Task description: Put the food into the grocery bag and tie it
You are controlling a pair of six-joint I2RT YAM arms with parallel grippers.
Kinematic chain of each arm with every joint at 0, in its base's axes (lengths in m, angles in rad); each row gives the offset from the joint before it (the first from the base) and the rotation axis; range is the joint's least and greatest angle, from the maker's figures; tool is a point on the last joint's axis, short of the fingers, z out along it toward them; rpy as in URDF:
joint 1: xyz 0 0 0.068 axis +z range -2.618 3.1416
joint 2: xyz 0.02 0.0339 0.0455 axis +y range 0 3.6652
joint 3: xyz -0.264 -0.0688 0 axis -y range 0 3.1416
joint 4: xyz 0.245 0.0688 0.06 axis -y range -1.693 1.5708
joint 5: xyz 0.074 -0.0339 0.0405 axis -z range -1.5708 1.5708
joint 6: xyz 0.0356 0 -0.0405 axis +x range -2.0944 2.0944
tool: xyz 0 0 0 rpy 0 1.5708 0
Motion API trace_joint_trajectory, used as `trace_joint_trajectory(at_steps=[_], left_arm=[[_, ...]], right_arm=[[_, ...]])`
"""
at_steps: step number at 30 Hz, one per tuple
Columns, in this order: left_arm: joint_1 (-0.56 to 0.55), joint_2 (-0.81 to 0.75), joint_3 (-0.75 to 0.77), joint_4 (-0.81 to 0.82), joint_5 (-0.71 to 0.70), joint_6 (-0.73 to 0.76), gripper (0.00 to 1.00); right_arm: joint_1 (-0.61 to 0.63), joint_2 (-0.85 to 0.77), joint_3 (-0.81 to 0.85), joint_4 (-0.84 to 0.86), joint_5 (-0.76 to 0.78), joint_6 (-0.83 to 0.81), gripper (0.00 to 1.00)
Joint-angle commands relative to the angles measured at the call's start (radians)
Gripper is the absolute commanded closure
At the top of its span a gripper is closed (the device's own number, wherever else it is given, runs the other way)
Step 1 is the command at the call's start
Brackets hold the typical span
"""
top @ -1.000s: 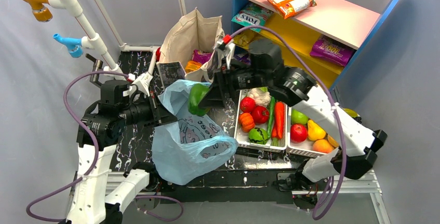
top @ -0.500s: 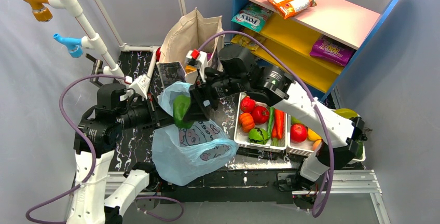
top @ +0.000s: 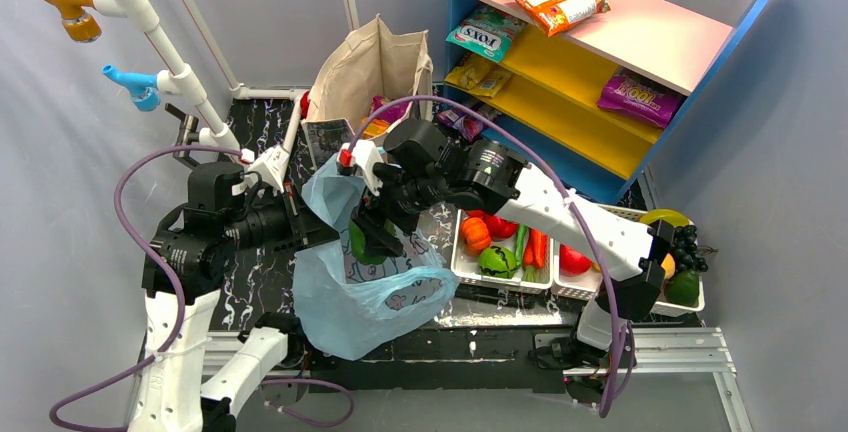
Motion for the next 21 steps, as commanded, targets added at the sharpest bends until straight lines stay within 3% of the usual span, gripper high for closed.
trace_joint_trajectory(at_steps=[1, 14, 21], left_arm=[[-0.003, 0.007, 0.027, -0.011, 0.018, 0.002, 1.0], [-0.004, 0.019, 0.005, 0.018, 0.061, 0.005, 1.0], [-0.003, 0.023, -0.016, 0.015, 0.06, 0.018, 1.0]], right_arm=[[0.032, -0.016, -0.016, 0.04, 0.03, -0.068, 0.14], [0.057, 0.076, 0.121, 0.135, 0.022, -0.067, 0.11], [0.081, 0.031, 0.163, 0.265, -0.007, -0.104, 0.09]])
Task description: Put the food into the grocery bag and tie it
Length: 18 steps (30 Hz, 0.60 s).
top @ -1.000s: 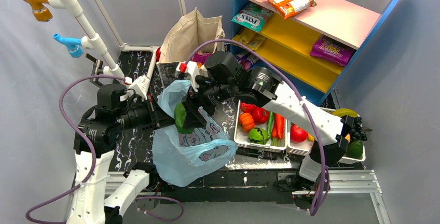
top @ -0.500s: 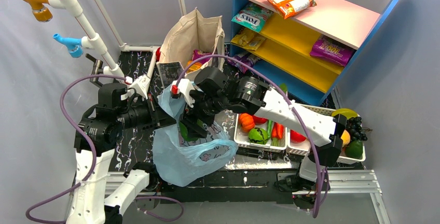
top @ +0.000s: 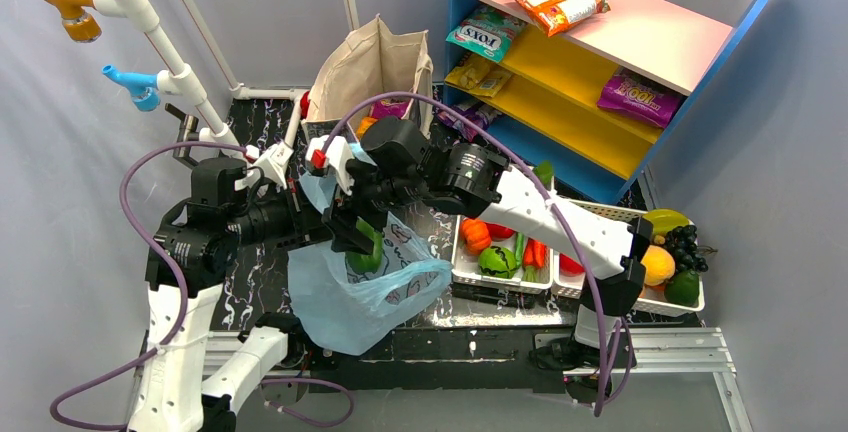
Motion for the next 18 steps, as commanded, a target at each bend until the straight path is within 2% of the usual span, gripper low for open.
trace_joint_trajectory(at_steps=[1, 9, 13, 18], left_arm=[[-0.003, 0.005, -0.017, -0.005, 0.025, 0.016, 1.0], [-0.003, 0.01, -0.014, -0.006, 0.009, 0.019, 1.0], [-0.004, 0.016, -0.01, -0.005, 0.011, 0.02, 1.0], [-0.003, 0.035, -0.003, -0.007, 0.016, 0.028, 1.0]], right_arm=[[0.03, -0.07, 0.064, 0.178, -0.038, -0.046, 0.09], [0.048, -0.114, 0.074, 0.179, 0.003, -0.048, 0.08], [0.048, -0.157, 0.029, 0.196, 0.142, -0.053, 0.08], [0.047, -0.189, -0.014, 0.181, 0.396, -0.051, 0.08]])
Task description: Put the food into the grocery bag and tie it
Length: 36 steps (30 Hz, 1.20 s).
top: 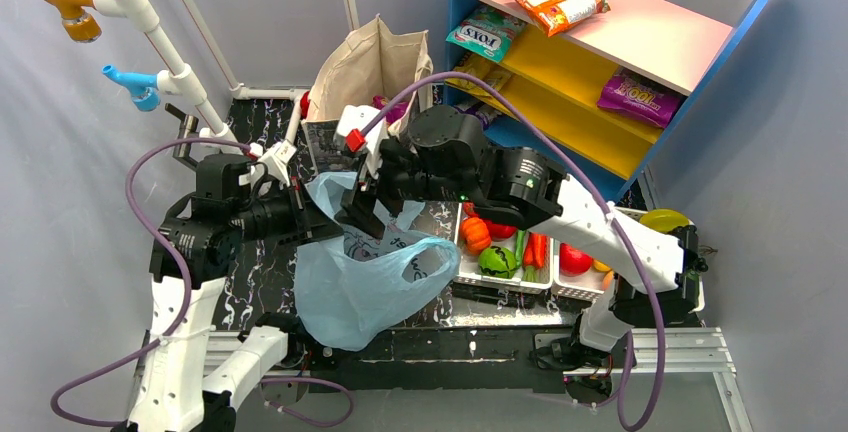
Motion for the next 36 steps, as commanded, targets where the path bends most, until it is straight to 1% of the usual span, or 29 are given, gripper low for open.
trace_joint_trajectory(at_steps=[1, 4, 6, 7, 9, 12, 15, 19, 26, 29, 34, 36], left_arm=[[-0.004, 0.019, 0.001, -0.005, 0.02, 0.019, 1.0], [-0.003, 0.028, -0.003, -0.006, 0.036, 0.023, 1.0], [-0.003, 0.028, -0.005, -0.007, 0.035, 0.026, 1.0], [-0.003, 0.027, -0.008, -0.006, 0.036, 0.026, 1.0], [-0.004, 0.026, -0.019, -0.003, 0.042, 0.026, 1.0], [-0.004, 0.027, -0.034, 0.007, 0.054, 0.021, 1.0], [-0.003, 0.028, -0.035, 0.014, 0.059, 0.019, 1.0], [-0.008, 0.039, -0.034, 0.023, 0.063, 0.017, 1.0], [-0.012, 0.042, -0.025, 0.025, 0.063, 0.016, 1.0], [-0.012, 0.04, -0.023, 0.021, 0.061, 0.017, 1.0], [-0.012, 0.036, -0.02, 0.013, 0.056, 0.019, 1.0], [-0.012, 0.037, -0.018, 0.011, 0.054, 0.019, 1.0]], right_arm=[[-0.001, -0.053, -0.044, 0.027, 0.272, -0.009, 0.08], [-0.001, -0.087, -0.102, -0.021, 0.403, 0.011, 0.11], [-0.01, -0.121, -0.151, -0.058, 0.529, 0.073, 0.12], [-0.027, -0.142, -0.176, -0.083, 0.553, 0.125, 0.13], [-0.08, -0.198, -0.241, -0.115, 0.54, 0.226, 0.14], [-0.166, -0.296, -0.368, -0.1, 0.503, 0.31, 0.15], [-0.262, -0.381, -0.463, -0.106, 0.48, 0.427, 0.16], [-0.406, -0.432, -0.561, -0.147, 0.38, 0.553, 0.15], [-0.517, -0.418, -0.645, -0.21, 0.319, 0.635, 0.11], [-0.567, -0.406, -0.672, -0.218, 0.278, 0.661, 0.11], [-0.641, -0.364, -0.69, -0.232, 0.276, 0.695, 0.1], [-0.666, -0.336, -0.686, -0.248, 0.274, 0.705, 0.12]])
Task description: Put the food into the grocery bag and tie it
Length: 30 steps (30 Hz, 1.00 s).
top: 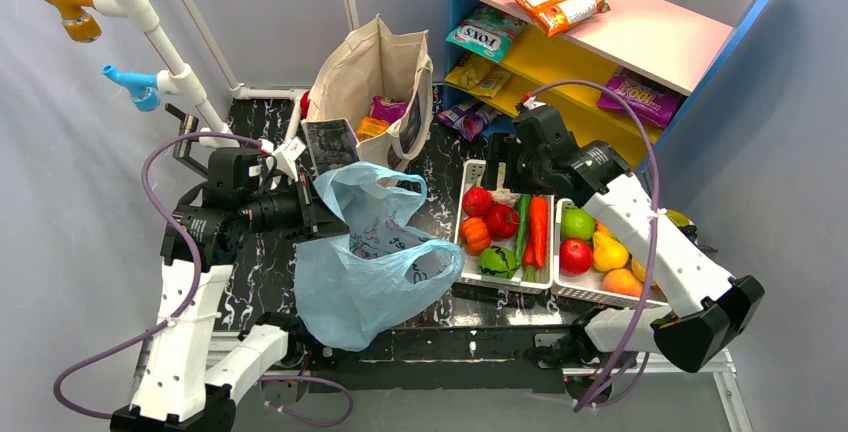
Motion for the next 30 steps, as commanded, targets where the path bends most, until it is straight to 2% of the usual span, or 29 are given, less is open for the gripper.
trace_joint_trajectory(at_steps=[1, 6, 17, 25, 30], left_arm=[[-0.004, -0.009, 0.016, -0.021, 0.014, 0.01, 1.0], [-0.004, -0.015, 0.023, -0.035, 0.0, 0.019, 1.0], [-0.004, -0.022, 0.022, -0.046, -0.014, 0.029, 1.0], [-0.003, -0.013, 0.028, -0.04, -0.014, 0.028, 1.0], [-0.004, -0.016, 0.03, -0.047, -0.021, 0.029, 1.0]], right_arm=[[-0.051, 0.043, 0.006, -0.027, -0.023, 0.054, 0.12], [-0.073, 0.087, -0.028, -0.067, -0.046, 0.072, 0.15], [-0.117, 0.074, -0.222, 0.035, -0.101, 0.064, 0.26], [-0.149, 0.133, -0.25, 0.087, -0.096, 0.058, 0.48], [-0.151, 0.179, -0.254, 0.096, -0.113, 0.045, 0.56]])
